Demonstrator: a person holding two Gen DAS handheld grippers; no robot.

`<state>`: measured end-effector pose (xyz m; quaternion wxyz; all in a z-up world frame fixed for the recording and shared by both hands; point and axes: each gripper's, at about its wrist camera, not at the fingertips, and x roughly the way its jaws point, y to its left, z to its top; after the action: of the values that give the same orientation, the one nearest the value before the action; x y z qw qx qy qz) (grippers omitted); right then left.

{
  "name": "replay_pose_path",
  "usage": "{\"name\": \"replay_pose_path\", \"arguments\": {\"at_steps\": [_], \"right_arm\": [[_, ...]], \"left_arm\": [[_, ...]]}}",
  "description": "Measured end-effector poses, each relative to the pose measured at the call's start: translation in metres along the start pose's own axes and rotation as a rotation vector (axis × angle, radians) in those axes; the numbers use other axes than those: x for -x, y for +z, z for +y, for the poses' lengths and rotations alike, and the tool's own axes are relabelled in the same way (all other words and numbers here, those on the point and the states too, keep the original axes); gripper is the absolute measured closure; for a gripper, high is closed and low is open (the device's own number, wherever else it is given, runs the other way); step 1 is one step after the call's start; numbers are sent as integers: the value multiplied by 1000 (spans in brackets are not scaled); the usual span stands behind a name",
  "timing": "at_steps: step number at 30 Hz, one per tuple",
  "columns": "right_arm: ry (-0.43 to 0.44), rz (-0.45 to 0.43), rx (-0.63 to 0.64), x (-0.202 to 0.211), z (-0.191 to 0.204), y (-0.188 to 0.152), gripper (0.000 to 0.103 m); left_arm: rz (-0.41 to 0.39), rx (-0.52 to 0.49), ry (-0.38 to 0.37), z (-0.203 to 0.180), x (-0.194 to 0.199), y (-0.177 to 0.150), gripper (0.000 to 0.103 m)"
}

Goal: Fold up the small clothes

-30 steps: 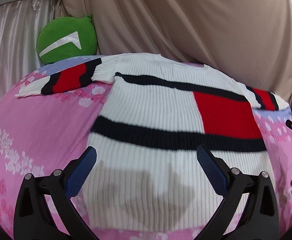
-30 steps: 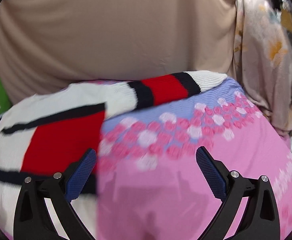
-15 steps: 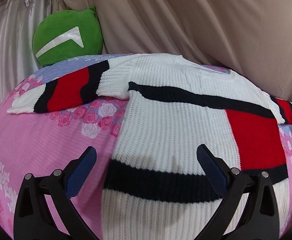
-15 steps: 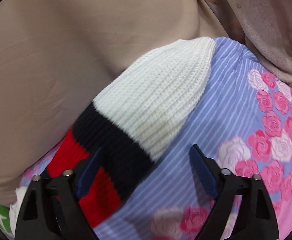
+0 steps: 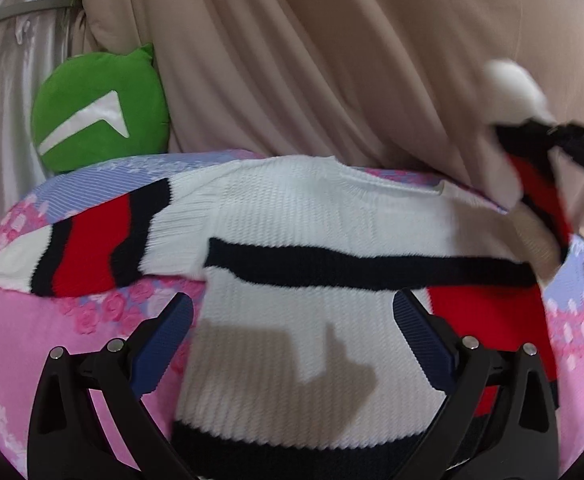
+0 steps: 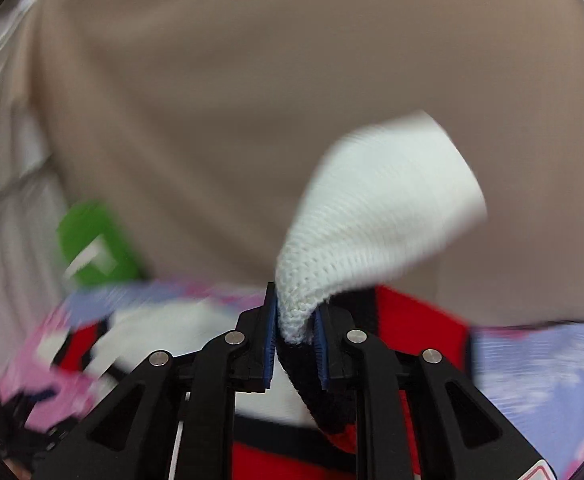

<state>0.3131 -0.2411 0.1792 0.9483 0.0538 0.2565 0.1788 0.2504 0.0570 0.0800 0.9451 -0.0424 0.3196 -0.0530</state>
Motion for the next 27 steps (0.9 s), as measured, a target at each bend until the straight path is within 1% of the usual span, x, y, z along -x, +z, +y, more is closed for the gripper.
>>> {"name": "replay_pose_path", "arguments": {"at_steps": [1,2,4,6,7,8,9,10,12,14,15,18,20,21,22,24,25,27], "right_arm": [[39,59,55,-27,29,-16,73],[48,100,94,-43,49,-30,63],[16,162,165,-71,74,-56,63],[-5,162,173,-62,69,-73,62],[-27,149,145,-51,55,-77,60],[-41,134,114,-35,42,-71,53],[-67,117,78,-24,32,-75,45],[-115,96,39,-13,13,-75,42],[-213,68,-12,7,-21,-75,31],[-288,78,-86,17,-59,-71,27],[-304,100,-122,15,-76,-67,26],[-310,153,-222,0,-121,-58,26],[-287,193,-270,-24,-134,-59,26],[-277,208,-281,-35,-134,-61,27],[-263,222,-286,-47,-133,-61,31],[-237,257,-274,-59,-135,-56,89],[-220,242,-294,-54,-139,-55,89],[-188,150,-354,-27,-156,-53,90]], "left_arm": [[10,17,-18,0,-6,3,5],[28,36,-29,0,-14,5,5],[75,68,-71,3,-32,9,5],[118,85,-87,8,-50,12,5],[143,96,-81,13,-60,12,5],[156,113,-84,18,-66,12,5],[171,128,-96,23,-74,13,5],[189,143,-91,27,-82,13,5],[221,190,-101,37,-95,12,5],[237,239,-123,45,-102,10,5],[243,258,-136,47,-107,10,5],[228,287,-147,47,-109,12,5],[210,286,-151,43,-106,15,5],[205,281,-150,41,-105,17,5],[200,276,-143,42,-104,20,5],[193,265,-135,40,-103,24,5],[189,256,-127,40,-102,26,5],[167,238,-115,40,-97,27,5]]}}
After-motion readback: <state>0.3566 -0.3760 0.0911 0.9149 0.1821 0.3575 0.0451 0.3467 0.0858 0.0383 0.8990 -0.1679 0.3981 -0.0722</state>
